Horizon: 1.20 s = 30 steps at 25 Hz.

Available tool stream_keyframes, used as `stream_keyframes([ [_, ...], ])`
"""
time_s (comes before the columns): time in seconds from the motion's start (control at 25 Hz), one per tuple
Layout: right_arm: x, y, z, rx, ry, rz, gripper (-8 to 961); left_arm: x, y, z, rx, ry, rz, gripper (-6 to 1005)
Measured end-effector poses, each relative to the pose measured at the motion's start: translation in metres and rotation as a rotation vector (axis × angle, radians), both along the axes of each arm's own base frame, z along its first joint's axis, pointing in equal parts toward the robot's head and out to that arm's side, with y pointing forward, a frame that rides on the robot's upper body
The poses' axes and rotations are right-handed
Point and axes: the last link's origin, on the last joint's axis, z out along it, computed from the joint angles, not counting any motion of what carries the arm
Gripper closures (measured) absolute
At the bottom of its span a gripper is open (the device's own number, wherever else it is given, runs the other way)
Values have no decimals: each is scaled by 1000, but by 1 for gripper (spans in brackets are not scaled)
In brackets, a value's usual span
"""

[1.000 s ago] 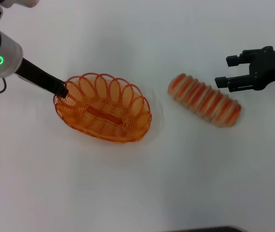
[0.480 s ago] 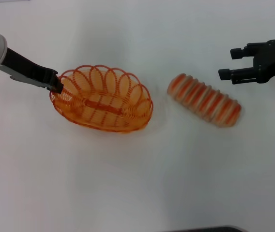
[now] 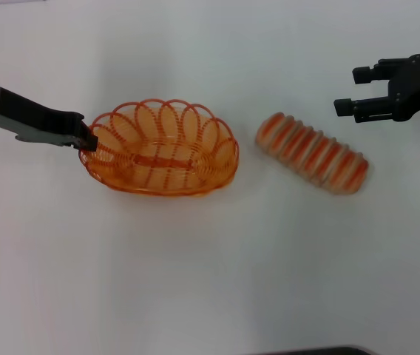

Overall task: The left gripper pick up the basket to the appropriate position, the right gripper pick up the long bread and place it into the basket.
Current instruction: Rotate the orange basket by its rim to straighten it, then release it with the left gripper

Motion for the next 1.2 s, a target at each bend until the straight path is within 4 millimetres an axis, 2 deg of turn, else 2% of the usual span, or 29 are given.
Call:
stream_keyframes([
  [0.32, -1, 1, 0, 0, -2, 5, 145, -12, -6, 0, 70, -85, 53, 936],
  [0.56, -2, 1, 1, 2, 3, 8, 145, -18, -8, -2, 83, -87, 67, 935],
  [1.2, -2, 2, 1, 8, 0, 16, 146, -23, -8, -7, 105, -76, 68, 936],
])
